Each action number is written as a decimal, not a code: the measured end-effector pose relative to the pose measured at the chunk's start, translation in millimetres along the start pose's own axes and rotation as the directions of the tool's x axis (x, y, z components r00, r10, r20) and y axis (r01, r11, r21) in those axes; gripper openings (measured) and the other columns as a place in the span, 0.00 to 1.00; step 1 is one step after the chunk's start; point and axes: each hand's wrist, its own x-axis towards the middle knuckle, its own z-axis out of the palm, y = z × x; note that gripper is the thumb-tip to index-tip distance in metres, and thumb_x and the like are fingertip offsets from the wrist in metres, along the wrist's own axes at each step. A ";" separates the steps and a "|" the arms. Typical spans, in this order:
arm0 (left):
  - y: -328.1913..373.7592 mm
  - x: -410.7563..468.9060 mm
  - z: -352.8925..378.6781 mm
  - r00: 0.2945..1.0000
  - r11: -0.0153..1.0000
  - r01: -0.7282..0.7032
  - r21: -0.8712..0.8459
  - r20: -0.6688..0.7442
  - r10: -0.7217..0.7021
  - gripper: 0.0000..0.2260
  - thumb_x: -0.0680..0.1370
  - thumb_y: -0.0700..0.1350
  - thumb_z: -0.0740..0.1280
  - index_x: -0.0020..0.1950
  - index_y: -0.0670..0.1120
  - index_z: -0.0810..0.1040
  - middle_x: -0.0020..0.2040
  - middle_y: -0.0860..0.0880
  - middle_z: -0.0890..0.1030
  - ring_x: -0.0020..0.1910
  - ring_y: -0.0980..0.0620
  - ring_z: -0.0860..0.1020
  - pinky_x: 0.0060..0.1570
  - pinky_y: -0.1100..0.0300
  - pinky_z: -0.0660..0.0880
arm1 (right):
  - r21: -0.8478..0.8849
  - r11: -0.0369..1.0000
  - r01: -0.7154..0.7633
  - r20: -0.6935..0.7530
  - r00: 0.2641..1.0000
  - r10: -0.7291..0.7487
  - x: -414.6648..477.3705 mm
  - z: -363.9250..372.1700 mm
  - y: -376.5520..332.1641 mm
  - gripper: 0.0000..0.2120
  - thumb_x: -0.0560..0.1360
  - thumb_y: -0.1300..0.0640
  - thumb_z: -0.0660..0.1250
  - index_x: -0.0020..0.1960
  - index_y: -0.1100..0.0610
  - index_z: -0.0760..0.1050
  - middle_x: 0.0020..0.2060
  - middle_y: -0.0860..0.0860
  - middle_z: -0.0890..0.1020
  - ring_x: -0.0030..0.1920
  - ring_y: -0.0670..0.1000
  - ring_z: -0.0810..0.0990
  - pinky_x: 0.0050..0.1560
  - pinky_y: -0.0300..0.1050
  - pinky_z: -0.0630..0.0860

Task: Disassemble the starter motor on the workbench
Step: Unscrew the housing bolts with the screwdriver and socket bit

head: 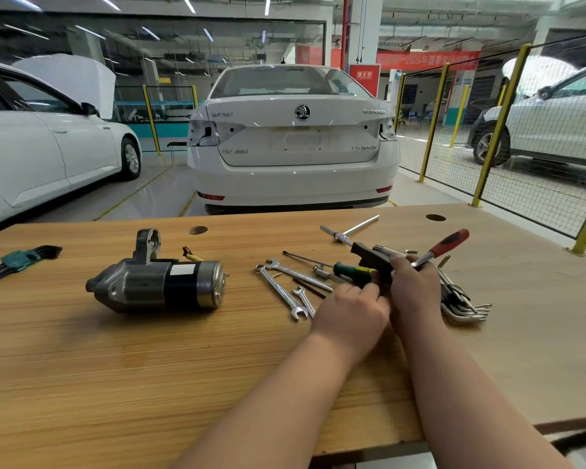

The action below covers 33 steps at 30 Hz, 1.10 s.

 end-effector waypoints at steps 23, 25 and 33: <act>-150.4 -42.9 -8.4 0.800 0.810 0.567 0.150 0.131 -0.585 0.29 0.73 0.68 0.54 0.71 0.56 0.65 0.71 0.48 0.66 0.70 0.43 0.58 0.70 0.41 0.48 | -0.159 0.981 -0.112 0.171 0.975 0.139 -2.1 8.4 7.1 0.06 0.79 0.58 0.65 0.56 0.55 0.74 0.52 0.57 0.79 0.45 0.56 0.84 0.49 0.54 0.82; -175.4 -66.7 -10.7 0.739 0.787 0.583 0.203 0.269 -0.618 0.41 0.68 0.76 0.55 0.76 0.57 0.55 0.76 0.48 0.58 0.74 0.40 0.53 0.70 0.38 0.41 | -0.084 0.978 -0.189 0.221 0.954 0.203 -7.0 13.1 7.2 0.06 0.80 0.61 0.64 0.56 0.59 0.74 0.51 0.60 0.79 0.38 0.54 0.85 0.39 0.47 0.81; -202.8 -94.8 0.3 0.829 0.864 0.504 0.006 0.276 -0.486 0.44 0.61 0.74 0.62 0.73 0.62 0.54 0.70 0.56 0.67 0.69 0.47 0.61 0.71 0.45 0.52 | -0.287 0.913 -0.292 0.337 0.861 0.381 -39.0 48.6 7.2 0.07 0.79 0.61 0.66 0.55 0.61 0.73 0.47 0.62 0.82 0.40 0.55 0.87 0.38 0.45 0.82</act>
